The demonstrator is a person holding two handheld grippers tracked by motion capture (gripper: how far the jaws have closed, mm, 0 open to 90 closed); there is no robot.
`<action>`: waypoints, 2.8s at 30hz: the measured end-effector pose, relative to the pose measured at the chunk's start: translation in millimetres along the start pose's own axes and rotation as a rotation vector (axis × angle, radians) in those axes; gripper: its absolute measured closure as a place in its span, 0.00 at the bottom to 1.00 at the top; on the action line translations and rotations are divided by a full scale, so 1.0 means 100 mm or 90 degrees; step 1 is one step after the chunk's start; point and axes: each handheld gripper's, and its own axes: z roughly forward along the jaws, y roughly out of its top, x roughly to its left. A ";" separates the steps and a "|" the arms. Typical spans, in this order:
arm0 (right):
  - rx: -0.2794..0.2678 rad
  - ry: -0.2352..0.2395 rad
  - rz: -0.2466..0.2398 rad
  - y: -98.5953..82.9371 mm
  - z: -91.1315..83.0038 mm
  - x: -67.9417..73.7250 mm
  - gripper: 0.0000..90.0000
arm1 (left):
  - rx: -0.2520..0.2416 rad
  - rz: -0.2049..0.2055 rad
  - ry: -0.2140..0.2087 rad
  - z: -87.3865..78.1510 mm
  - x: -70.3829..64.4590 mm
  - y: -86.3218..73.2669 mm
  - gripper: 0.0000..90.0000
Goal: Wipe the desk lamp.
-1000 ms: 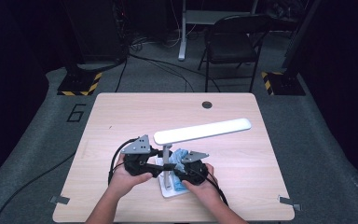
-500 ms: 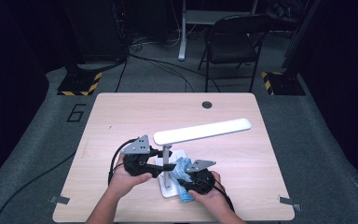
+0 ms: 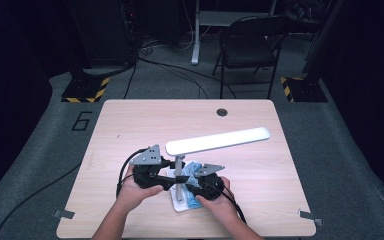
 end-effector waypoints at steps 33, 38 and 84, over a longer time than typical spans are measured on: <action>-0.011 -0.059 0.061 0.41 0.40 -0.45 0.68 | -0.003 -0.002 0.004 -0.02 0.00 -0.01 0.56; -0.011 -0.059 0.062 0.39 0.38 -0.46 0.69 | -0.005 -0.005 0.015 -0.03 0.00 -0.02 0.56; -0.041 -0.069 0.057 0.03 0.03 -0.28 0.69 | 0.011 -0.007 0.020 -0.21 0.07 -0.06 0.57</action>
